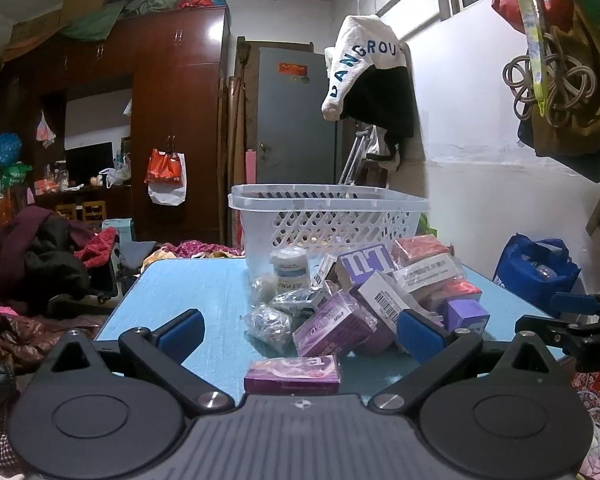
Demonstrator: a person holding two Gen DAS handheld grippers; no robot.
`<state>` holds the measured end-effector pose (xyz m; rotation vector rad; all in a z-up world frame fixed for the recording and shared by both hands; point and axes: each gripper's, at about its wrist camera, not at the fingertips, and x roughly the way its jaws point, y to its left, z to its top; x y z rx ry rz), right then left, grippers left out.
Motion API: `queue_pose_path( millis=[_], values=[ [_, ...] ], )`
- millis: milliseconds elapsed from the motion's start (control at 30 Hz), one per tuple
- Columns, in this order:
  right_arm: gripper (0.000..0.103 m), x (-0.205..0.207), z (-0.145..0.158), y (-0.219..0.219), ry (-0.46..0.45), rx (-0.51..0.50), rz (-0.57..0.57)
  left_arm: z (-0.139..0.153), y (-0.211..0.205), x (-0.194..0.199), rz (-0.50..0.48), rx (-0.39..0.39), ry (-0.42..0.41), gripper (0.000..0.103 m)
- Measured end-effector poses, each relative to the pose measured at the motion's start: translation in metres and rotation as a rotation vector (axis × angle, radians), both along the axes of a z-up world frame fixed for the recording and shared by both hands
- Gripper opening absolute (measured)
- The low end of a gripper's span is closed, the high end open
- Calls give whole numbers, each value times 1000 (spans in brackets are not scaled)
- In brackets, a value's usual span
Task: Organize objects
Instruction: 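Grasp a purple box with the left gripper while the right grasps a purple 'ha' cube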
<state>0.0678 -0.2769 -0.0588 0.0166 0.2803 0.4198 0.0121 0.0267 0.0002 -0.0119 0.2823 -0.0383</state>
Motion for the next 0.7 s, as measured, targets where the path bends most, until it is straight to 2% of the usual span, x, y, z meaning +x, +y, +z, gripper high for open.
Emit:
queue_pose_path(
  millis=[300, 400, 467, 633, 700],
  values=[
    [103, 1, -1, -1, -20, 15, -23, -9, 4, -6, 20, 37, -44, 103],
    [103, 8, -10, -1, 19, 27, -11, -21, 15, -7, 49, 70, -41, 103],
    [103, 13, -14, 0, 53, 34, 6, -28, 23, -6, 50, 65, -31, 102],
    [103, 25, -26, 7, 54, -12, -30, -37, 22, 5, -15, 26, -26, 101],
    [103, 34, -31, 6, 59, 14, -24, -44, 17, 9, -44, 32, -21, 101]
  ],
)
